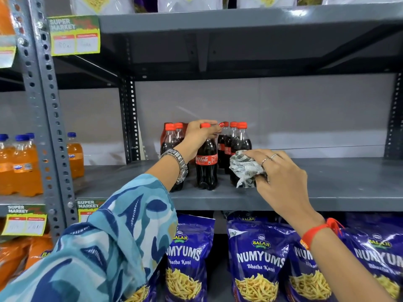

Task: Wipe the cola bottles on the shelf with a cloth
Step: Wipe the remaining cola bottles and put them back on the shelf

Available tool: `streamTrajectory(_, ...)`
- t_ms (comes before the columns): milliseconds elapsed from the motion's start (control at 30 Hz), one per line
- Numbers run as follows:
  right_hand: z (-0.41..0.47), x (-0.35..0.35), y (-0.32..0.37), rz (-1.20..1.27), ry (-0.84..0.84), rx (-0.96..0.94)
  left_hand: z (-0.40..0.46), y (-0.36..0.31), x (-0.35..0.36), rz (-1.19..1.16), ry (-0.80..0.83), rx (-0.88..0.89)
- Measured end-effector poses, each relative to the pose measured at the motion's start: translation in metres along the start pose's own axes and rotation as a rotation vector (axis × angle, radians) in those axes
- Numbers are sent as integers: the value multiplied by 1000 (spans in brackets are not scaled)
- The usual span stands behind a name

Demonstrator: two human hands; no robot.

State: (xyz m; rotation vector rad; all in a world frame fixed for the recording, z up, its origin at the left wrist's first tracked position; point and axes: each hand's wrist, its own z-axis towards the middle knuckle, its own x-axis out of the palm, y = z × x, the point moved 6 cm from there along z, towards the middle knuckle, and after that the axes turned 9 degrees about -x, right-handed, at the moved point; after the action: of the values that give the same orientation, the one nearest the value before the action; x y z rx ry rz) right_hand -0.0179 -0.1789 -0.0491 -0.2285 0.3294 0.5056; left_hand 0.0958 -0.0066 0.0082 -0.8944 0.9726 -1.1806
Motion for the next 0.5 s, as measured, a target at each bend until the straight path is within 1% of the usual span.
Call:
streamTrajectory(67,-1,1,-7,-9,6,18,-1,-3,-1,96,-47,15)
streamTrajectory(100,-2,1,-13,-16,5,31,-4,-9,-3,160,-93,72)
streamTrajectory(133,-3,2,-19,-24,3,45,-9,-18,-4,211,-143,181)
streamTrajectory(200,-6,2,-36,-39,-1,82,-31,-42,-5,288,-218,474)
streamTrajectory(233,-7,3,-46,-40,4,109,-41,-52,-4,323,-229,593)
streamTrajectory(267,-9,4,-56,-34,20,138,-47,-59,-4,370,-231,670)
streamTrajectory(300,-10,7,-67,-20,44,164,-50,-63,-6,444,-241,709)
streamTrajectory(367,-11,13,-84,35,109,191,-47,-66,-14,635,-285,721)
streamTrajectory(433,-11,21,-96,92,170,181,-43,-64,-26,770,-318,701)
streamTrajectory(500,-9,28,-101,104,212,150,-38,-60,-39,851,-332,666)
